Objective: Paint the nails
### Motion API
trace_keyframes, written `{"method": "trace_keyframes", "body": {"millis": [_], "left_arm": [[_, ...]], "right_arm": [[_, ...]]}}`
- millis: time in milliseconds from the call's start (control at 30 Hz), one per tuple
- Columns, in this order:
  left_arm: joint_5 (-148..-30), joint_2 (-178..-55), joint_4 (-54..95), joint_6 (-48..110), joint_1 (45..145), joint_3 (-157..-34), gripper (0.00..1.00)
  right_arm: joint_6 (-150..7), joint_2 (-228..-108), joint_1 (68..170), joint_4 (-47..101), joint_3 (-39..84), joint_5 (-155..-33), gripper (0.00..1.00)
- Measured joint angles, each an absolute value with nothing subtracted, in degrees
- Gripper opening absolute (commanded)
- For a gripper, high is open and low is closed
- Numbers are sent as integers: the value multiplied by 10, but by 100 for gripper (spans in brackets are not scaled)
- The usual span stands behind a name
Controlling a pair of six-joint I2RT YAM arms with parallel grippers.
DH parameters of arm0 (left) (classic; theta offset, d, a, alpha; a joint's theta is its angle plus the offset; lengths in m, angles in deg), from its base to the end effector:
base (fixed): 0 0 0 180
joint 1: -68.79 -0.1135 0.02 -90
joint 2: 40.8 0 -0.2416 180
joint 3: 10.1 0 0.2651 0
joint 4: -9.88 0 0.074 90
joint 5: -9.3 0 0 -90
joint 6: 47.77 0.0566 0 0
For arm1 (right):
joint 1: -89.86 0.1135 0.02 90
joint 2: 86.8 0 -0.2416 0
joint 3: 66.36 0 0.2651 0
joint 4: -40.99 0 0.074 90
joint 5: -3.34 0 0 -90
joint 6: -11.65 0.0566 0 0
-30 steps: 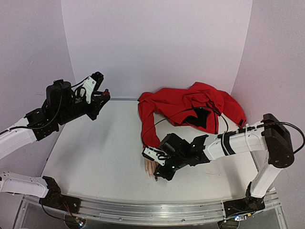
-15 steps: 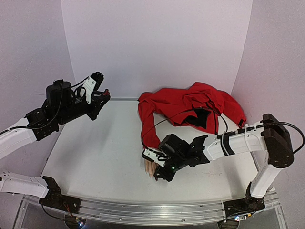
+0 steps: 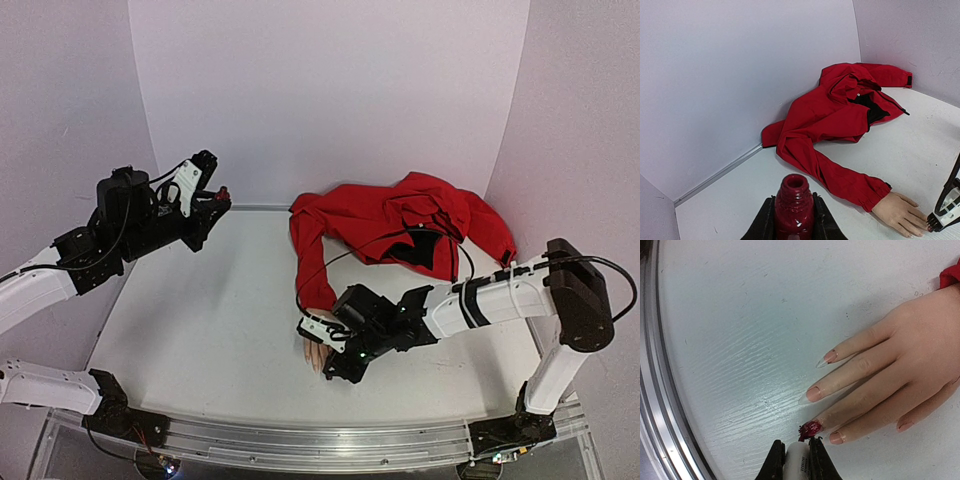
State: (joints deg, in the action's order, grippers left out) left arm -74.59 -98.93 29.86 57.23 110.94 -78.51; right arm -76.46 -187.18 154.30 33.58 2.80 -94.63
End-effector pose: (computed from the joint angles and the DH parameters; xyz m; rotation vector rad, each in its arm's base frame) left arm 0.2129 -0.1846 0.3440 0.7653 1.5693 -0.2549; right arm 0.1620 0.3569 0.1325 -1.2895 1.9710 0.7566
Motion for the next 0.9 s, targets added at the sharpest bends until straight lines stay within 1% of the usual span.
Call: {"method": "trace_keyframes", "body": {"millis": [900], "left_arm": [[-746,-989,299,572,1109,-785,0]], "right_arm": [[-765,-1847,1546,342,27,-913,0]]}}
